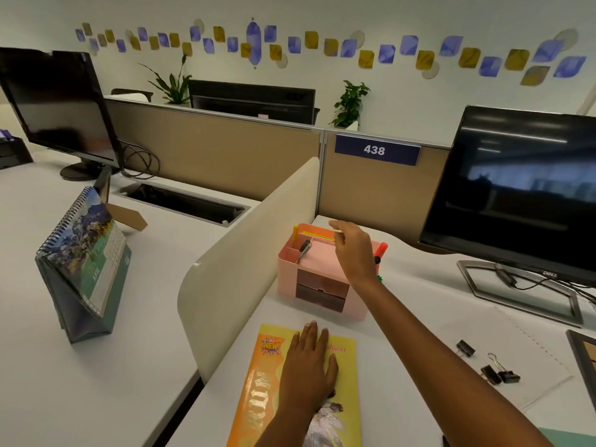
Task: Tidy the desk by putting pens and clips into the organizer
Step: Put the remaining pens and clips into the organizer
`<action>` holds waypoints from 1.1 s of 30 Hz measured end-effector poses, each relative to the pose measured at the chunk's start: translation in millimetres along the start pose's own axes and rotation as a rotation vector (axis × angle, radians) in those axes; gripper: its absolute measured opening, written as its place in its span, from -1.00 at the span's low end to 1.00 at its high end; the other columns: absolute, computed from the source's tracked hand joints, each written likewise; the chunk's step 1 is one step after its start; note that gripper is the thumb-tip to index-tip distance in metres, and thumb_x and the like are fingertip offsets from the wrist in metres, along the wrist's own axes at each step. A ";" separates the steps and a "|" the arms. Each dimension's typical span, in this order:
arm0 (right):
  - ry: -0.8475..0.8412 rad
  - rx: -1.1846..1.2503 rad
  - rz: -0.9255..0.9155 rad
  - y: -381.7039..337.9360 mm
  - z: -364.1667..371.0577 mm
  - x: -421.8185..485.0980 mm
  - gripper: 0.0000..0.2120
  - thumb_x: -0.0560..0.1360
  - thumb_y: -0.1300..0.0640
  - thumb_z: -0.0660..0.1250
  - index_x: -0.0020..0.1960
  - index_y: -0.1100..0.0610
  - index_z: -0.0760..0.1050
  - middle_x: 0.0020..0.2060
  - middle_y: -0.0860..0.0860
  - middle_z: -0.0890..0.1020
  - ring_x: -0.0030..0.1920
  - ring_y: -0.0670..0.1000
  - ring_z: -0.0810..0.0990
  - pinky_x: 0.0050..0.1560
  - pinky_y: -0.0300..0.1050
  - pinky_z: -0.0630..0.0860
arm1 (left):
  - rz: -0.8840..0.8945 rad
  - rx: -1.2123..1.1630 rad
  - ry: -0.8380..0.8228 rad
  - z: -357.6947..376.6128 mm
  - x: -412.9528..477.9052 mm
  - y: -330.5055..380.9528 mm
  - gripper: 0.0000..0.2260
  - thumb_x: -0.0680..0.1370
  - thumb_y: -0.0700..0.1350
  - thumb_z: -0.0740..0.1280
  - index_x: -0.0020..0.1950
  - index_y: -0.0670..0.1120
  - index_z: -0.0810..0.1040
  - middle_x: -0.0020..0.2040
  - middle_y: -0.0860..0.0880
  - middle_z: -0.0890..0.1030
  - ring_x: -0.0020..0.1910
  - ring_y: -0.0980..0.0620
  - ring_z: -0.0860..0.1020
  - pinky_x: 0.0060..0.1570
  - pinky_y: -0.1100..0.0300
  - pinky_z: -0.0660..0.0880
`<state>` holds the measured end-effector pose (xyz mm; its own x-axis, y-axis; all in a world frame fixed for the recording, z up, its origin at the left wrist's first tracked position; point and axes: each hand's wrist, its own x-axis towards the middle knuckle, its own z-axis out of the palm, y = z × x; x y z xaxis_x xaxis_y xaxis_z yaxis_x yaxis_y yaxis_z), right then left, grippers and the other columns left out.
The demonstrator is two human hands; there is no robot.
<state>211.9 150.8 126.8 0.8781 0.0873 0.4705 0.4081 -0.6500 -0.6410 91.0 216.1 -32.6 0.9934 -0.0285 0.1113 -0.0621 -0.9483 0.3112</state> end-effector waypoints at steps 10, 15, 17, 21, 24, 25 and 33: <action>-0.103 -0.251 0.247 62.0 -47.8 -11.0 -0.68 0.59 0.17 0.04 0.21 0.34 0.39 0.25 0.25 0.44 0.25 0.19 0.40 0.26 0.02 0.33 | 0.014 -0.014 0.000 -4.2 -1.7 0.9 -0.56 0.41 0.07 0.10 0.10 -0.06 0.64 0.11 -0.07 0.65 0.10 0.00 0.62 0.34 0.26 -0.05; -0.200 -0.168 0.222 59.8 -48.2 -23.2 -0.69 0.61 0.10 -0.01 0.20 0.24 0.37 0.13 0.22 0.53 0.09 0.15 0.50 0.02 -0.05 0.43 | 0.030 0.014 0.018 -4.0 -1.6 0.6 -0.56 0.41 0.07 0.09 0.08 -0.05 0.65 0.09 -0.06 0.66 0.09 0.01 0.62 0.21 0.19 0.23; -0.183 -0.136 0.209 60.2 -45.9 -29.3 -0.71 0.60 0.08 0.01 0.13 0.24 0.39 0.06 0.21 0.55 0.02 0.14 0.51 -0.08 -0.07 0.40 | 0.028 0.018 0.028 -4.0 -1.1 0.6 -0.56 0.41 0.07 0.09 0.08 -0.04 0.65 0.09 -0.04 0.66 0.09 0.03 0.62 0.20 0.16 0.35; -0.151 -0.095 0.215 59.7 -40.5 -40.6 -0.71 0.59 0.03 0.04 0.15 0.20 0.36 0.08 0.19 0.55 0.04 0.11 0.52 -0.04 -0.01 0.51 | 0.008 -0.005 -0.001 -7.2 -0.2 0.5 -0.56 0.40 0.07 0.09 0.07 -0.03 0.65 0.08 -0.04 0.66 0.07 0.04 0.63 -0.07 0.08 0.58; -0.130 -0.048 0.204 60.6 -41.3 -49.8 -0.69 0.59 0.03 0.04 0.20 0.19 0.35 0.14 0.17 0.54 0.09 0.10 0.51 0.01 -0.05 0.50 | 0.012 -0.026 -0.009 -9.0 -0.5 0.5 -0.56 0.41 0.06 0.09 0.07 -0.06 0.65 0.07 -0.06 0.66 0.07 0.01 0.63 -0.03 0.07 0.57; -0.114 -0.030 0.201 61.6 -42.9 -53.9 -0.68 0.59 0.04 0.04 0.23 0.19 0.35 0.17 0.16 0.53 0.13 0.11 0.50 0.03 -0.07 0.48 | 0.009 -0.039 0.004 -10.0 -0.8 1.0 -0.56 0.41 0.05 0.09 0.07 -0.07 0.65 0.08 -0.08 0.66 0.07 -0.02 0.63 -0.01 0.07 0.56; -0.020 0.056 0.223 87.2 -61.1 -114.5 -0.74 0.58 0.12 0.09 0.19 0.19 0.42 0.13 0.12 0.56 0.10 0.01 0.50 0.05 -0.26 0.35 | 0.025 -0.131 0.107 -3.8 -1.5 0.9 -0.26 0.40 0.17 -0.24 0.45 -0.13 0.27 0.48 -0.15 0.22 0.49 -0.10 0.14 0.40 0.14 -0.12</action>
<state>131.7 38.0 54.1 0.9527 -0.0391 0.3015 0.2158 -0.6118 -0.7610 89.1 216.5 -28.9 0.9759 -0.0111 0.2181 -0.1055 -0.8983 0.4266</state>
